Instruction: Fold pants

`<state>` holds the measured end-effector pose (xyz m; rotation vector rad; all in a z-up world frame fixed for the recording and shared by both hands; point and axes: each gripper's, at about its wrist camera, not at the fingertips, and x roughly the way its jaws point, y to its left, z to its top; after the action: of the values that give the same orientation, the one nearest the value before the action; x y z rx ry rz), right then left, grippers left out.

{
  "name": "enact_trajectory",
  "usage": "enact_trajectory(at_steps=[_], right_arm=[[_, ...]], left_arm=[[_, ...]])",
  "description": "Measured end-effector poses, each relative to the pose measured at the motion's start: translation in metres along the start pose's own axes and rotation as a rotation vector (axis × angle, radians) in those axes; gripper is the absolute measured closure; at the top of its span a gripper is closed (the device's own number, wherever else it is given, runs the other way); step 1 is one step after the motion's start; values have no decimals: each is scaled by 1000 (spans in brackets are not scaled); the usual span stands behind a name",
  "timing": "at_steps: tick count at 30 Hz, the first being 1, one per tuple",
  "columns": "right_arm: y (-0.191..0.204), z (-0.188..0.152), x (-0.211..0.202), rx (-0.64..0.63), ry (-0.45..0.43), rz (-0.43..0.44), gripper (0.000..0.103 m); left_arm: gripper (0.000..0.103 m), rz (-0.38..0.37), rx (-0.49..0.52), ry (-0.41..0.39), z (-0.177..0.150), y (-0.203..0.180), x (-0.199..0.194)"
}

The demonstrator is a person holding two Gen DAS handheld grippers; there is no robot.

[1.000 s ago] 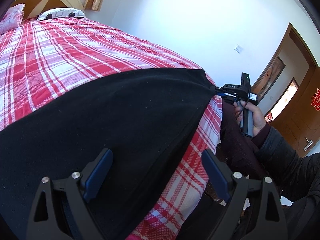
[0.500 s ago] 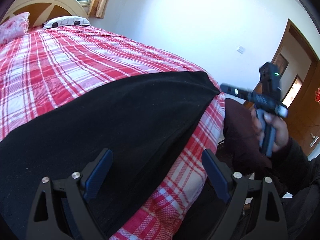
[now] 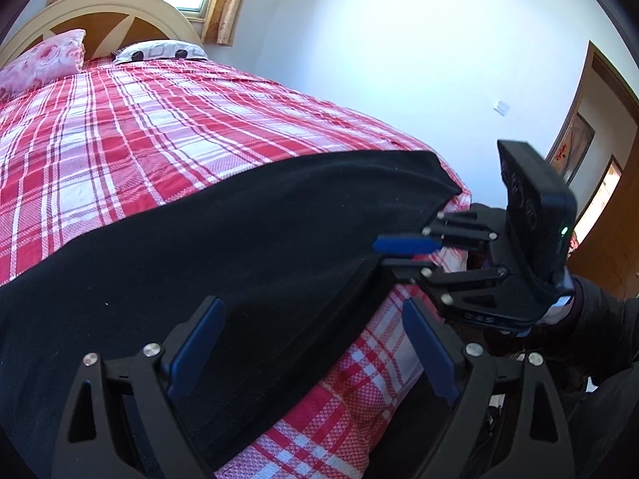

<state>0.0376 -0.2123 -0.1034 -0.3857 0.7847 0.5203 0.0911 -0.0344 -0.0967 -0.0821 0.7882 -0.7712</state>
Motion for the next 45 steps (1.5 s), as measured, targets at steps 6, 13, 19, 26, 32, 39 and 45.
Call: enact_trajectory(at_steps=[6,13,19,26,32,39,45], right_arm=[[6,-8,-10,-22,-6,-8,100],[5,-21,-10,0,-9,21,100],[2,-16,-18,38,-32,38,97],[35,8,-22,-37,-127,65,67],[68,22,4,-147,-79,109,63],[81,24,24,-216,-28,80,68],[80,27,16,-201,-42,96,100]], left_arm=[[10,-38,2,5,-1,-3,-1],[10,-38,4,42,-6,-4,9],[10,-9,29,83,-20,-4,7],[10,49,-1,40,-26,8,-21],[10,167,-16,37,-32,21,-27],[9,258,17,30,-47,25,-33],[9,249,-5,7,-55,24,-44]])
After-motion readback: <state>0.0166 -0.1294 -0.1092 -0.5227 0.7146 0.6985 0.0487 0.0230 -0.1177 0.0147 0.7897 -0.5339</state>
